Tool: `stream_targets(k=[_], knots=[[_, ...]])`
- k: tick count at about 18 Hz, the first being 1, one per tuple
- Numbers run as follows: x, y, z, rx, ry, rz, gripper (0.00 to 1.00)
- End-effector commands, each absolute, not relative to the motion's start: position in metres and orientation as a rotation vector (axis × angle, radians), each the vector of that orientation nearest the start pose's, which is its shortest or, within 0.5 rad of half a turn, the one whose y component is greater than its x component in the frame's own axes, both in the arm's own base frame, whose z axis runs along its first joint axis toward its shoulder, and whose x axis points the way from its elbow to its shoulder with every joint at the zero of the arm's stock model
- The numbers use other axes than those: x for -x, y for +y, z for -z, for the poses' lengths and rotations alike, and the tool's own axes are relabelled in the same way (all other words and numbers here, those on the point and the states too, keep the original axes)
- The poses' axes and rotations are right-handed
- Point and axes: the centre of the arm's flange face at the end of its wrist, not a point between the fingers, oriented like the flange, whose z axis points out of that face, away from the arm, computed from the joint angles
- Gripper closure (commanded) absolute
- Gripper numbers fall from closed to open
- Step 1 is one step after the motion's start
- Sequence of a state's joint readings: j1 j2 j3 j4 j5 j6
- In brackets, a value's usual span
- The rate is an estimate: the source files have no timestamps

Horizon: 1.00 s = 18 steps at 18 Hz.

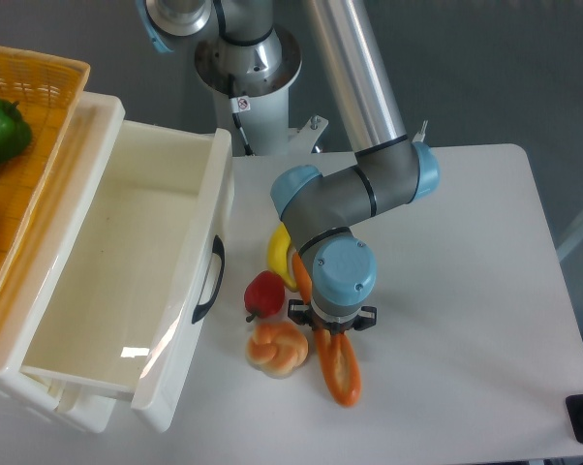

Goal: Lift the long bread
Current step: 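Close the gripper on the baguette, then lift the baguette up off the table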

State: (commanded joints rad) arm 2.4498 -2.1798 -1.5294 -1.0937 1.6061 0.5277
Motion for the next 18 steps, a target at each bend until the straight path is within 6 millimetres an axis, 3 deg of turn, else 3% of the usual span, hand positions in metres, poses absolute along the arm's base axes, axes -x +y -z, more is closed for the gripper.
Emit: stream_targets(k=[5, 8, 14, 18], knots=[[0.429, 0.527, -0.197, 3.16, -0.555, 0.073, 1.0], [0.432, 0.53, -0.21, 3.146, -0.543, 0.054, 1.0], [0.437, 0.535, -0.258, 3.114, -0.404, -0.019, 1.0], [0.421, 0.539, -0.286, 3.12, -0.173, -0.048, 1.0]])
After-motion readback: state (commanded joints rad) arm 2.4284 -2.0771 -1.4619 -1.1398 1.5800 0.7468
